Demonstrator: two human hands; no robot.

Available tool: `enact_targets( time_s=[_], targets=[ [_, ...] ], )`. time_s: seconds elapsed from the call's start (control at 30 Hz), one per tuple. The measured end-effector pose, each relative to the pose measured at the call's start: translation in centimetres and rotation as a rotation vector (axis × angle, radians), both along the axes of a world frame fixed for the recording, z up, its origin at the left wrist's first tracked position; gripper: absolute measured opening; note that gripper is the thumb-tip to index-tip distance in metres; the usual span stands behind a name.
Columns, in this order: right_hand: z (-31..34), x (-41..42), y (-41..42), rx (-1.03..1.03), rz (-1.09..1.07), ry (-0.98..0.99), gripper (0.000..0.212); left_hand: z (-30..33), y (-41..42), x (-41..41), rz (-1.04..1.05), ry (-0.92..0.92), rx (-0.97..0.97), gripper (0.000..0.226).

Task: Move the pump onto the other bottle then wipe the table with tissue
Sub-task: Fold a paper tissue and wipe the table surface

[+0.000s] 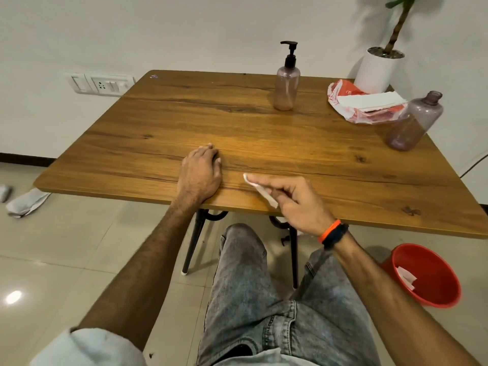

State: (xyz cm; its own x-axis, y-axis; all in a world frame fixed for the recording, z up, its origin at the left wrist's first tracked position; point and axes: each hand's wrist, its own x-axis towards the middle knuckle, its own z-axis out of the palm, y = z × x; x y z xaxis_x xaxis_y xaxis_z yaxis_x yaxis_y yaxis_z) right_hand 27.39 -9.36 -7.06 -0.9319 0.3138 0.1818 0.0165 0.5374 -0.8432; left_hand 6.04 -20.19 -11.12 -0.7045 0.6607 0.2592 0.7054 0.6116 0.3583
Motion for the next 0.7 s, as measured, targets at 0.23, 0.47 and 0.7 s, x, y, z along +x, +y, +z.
enact_targets(
  time_s=[0.23,0.47,0.7],
  targets=[
    [-1.0,-4.0,0.0,0.516,0.081,-0.202,0.057,0.0,-0.1,0.1,0.000,-0.003,0.005,0.044],
    [-1.6,-1.3,-1.8,0.641,0.323,-0.170,0.072,-0.1,-0.1,0.1,-0.001,0.004,0.015,0.043],
    [0.0,0.7,0.7,-0.078,0.141,-0.024,0.054,0.0,-0.1,0.1,-0.007,-0.008,0.014,0.044]
  ],
)
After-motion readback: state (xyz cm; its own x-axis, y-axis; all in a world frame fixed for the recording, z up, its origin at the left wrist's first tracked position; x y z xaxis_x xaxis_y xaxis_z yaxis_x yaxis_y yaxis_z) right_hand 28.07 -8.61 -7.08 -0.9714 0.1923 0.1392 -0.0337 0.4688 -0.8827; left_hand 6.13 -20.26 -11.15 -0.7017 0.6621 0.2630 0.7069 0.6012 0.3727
